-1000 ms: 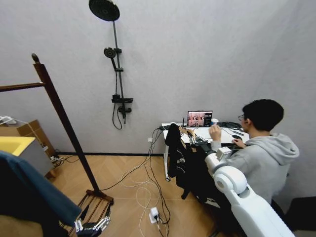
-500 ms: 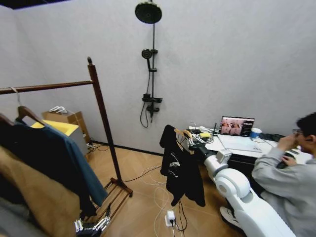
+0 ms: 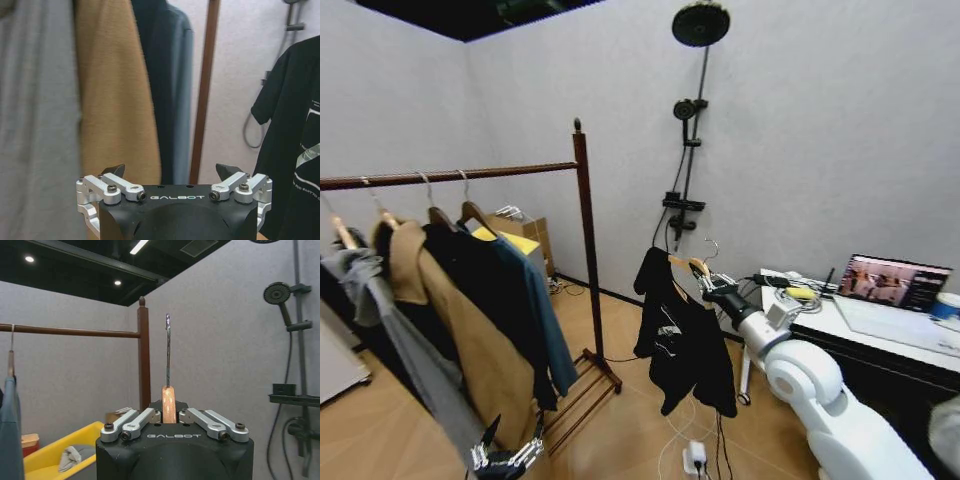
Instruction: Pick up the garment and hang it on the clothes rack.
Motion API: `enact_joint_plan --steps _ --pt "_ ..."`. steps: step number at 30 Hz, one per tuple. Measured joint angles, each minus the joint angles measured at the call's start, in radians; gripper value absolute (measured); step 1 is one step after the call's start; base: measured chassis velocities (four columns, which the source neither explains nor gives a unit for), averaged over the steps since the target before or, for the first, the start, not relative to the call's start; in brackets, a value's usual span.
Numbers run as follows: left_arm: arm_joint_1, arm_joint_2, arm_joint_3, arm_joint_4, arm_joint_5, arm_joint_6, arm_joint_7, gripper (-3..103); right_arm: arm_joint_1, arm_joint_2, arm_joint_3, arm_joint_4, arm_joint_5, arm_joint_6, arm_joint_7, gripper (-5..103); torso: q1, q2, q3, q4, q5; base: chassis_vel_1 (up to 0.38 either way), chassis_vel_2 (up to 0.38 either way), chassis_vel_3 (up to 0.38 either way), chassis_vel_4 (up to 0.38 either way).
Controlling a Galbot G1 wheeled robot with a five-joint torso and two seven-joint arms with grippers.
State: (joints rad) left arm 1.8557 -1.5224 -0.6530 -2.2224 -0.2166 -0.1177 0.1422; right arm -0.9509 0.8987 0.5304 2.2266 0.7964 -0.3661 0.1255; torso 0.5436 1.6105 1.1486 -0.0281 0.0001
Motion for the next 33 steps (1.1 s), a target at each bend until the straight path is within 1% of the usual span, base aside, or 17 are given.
enact_joint_plan --steps 8,23,27,33 --pt "0.000 0.000 0.000 0.000 0.000 0.000 0.000 100 -0.022 -0.006 0.029 -0.006 0.021 0.003 0.000 10 0.000 0.000 0.000 -0.0002 0.0000 0.127 0.119 0.129 0.127" --pt "0.000 0.000 0.000 0.000 0.000 0.000 0.000 100 -0.001 0.003 0.065 -0.104 0.003 0.024 0.006 10 0.000 0.000 0.000 0.0001 -0.0002 0.131 0.129 0.120 0.127" --pt "0.000 0.000 0.000 0.000 0.000 0.000 0.000 100 -0.005 0.000 0.084 -0.120 -0.002 0.033 -0.004 10 0.000 0.000 0.000 0.0002 -0.0001 0.101 0.083 0.093 0.085" --pt "0.000 0.000 0.000 0.000 0.000 0.000 0.000 100 0.010 -0.025 0.094 -0.122 0.003 0.038 -0.026 10 0.000 0.000 0.000 -0.0005 0.0001 0.010 0.017 0.031 0.014"
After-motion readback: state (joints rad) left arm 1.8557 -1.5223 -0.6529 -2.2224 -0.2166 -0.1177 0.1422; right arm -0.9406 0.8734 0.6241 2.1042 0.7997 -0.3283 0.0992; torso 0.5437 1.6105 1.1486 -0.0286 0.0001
